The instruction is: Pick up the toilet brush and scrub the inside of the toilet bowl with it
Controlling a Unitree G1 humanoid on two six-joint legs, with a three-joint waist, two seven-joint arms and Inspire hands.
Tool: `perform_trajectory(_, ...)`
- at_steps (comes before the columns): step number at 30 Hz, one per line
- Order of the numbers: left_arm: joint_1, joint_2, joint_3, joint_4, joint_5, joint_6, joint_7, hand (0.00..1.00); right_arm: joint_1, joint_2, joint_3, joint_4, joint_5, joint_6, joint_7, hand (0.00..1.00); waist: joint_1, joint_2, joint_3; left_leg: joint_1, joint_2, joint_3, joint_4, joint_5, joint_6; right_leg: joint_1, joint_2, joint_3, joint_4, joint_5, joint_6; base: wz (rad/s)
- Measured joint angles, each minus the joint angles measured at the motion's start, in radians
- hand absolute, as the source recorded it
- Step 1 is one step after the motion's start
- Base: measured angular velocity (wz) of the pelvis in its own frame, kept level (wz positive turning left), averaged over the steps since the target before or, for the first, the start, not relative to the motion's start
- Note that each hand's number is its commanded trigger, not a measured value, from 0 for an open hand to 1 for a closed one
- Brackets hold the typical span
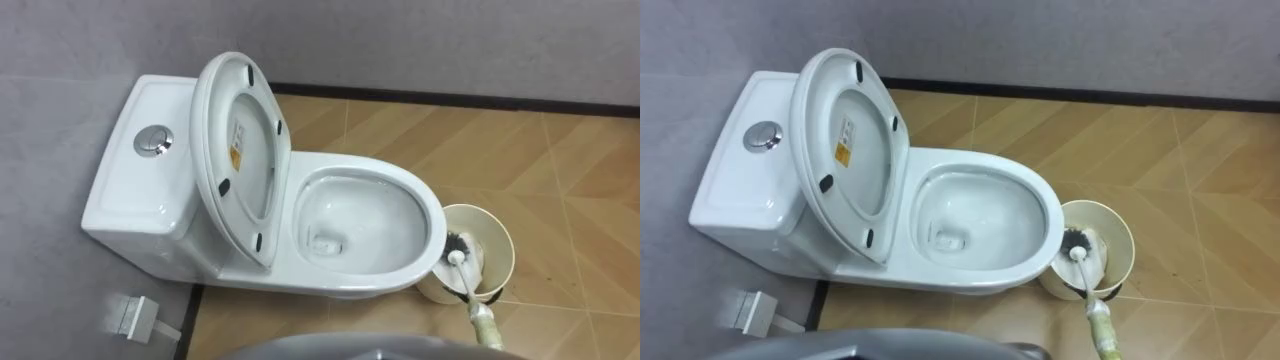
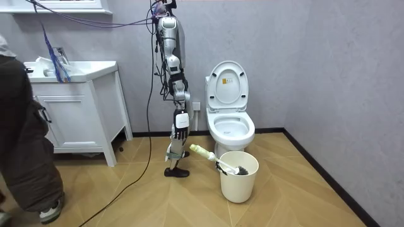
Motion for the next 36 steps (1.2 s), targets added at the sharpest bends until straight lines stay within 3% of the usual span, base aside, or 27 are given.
perform_trajectory(12,0.008,0.000,0.004,-0.030,0.000,0.014,0.001,0.00,-0.002,0.000,-0.009,0.017,0.041,0.023,-0.021,0.00,0.000,-0.008,-0.0042,0.005,0.000,0.002,-0.005,0.000,0.000,0.001,0.001,0.005,0.001,0.000,0.000,0.00)
perform_trajectory(16,0.019,-0.001,0.048,-0.038,-0.001,0.016,0.005,0.00,0.002,0.000,-0.027,0.036,0.110,0.040,-0.056,0.00,0.000,-0.013,-0.0030,0.016,0.000,0.003,-0.020,0.000,0.000,0.003,0.002,0.010,0.001,-0.001,0.001,-0.03)
perform_trajectory(19,0.039,-0.002,0.096,-0.067,-0.001,0.022,0.016,0.00,0.022,0.002,-0.069,0.040,0.201,0.044,-0.083,0.00,0.000,-0.022,-0.0019,0.016,-0.001,0.003,-0.020,0.000,0.000,0.005,0.001,0.009,0.000,-0.001,0.001,0.00)
perform_trajectory(22,0.040,-0.003,0.098,-0.072,-0.001,0.023,0.041,0.00,0.041,0.000,-0.113,0.043,0.356,0.043,-0.131,0.00,-0.006,-0.026,-0.0004,0.017,-0.001,0.003,-0.021,0.000,0.000,0.001,0.001,0.010,-0.001,-0.001,0.001,0.00)
perform_trajectory(25,0.040,-0.009,0.109,-0.071,0.000,0.020,0.069,0.00,0.054,0.001,-0.195,0.042,0.531,0.042,-0.185,0.00,-0.017,-0.022,0.0004,0.018,-0.001,0.006,-0.021,0.000,0.001,0.003,0.002,0.018,0.001,-0.001,0.001,-0.03)
perform_trajectory(26,0.053,-0.013,0.125,-0.073,0.000,0.017,0.087,0.00,0.055,0.000,-0.259,0.040,0.608,0.039,-0.210,0.00,-0.032,-0.018,0.0008,0.018,-0.001,0.005,-0.022,0.000,0.001,0.004,0.002,0.016,0.002,-0.001,0.001,0.00)
perform_trajectory(29,0.066,-0.017,0.201,-0.076,-0.001,0.002,0.112,0.00,0.068,0.000,-0.406,0.000,0.786,0.014,-0.269,0.00,-0.065,-0.008,0.0018,0.016,0.000,0.006,-0.023,0.000,0.001,0.001,0.003,0.017,0.001,-0.001,0.001,0.00)
perform_trajectory(31,0.067,-0.018,0.238,-0.083,-0.001,-0.003,0.138,0.00,0.084,-0.001,-0.458,-0.034,0.856,-0.005,-0.308,0.00,-0.074,-0.005,0.0015,0.016,0.000,0.009,-0.023,0.000,0.000,-0.001,0.003,0.022,0.001,-0.001,0.001,-0.05)
perform_trajectory(34,0.069,-0.018,0.255,-0.087,-0.004,-0.021,0.177,0.00,0.072,-0.002,-0.532,-0.104,0.888,-0.037,-0.400,0.00,-0.084,-0.003,0.0007,0.009,0.001,0.028,-0.024,0.000,0.001,-0.019,0.004,0.038,0.005,-0.001,0.001,-0.16)
perform_trajectory(36,0.071,-0.018,0.255,-0.087,-0.014,-0.041,0.203,0.00,0.057,-0.003,-0.551,-0.163,0.890,-0.082,-0.473,0.00,-0.086,-0.003,-0.0003,0.000,0.001,0.033,-0.023,0.000,0.001,-0.033,0.004,0.045,0.008,0.000,0.002,-0.08)
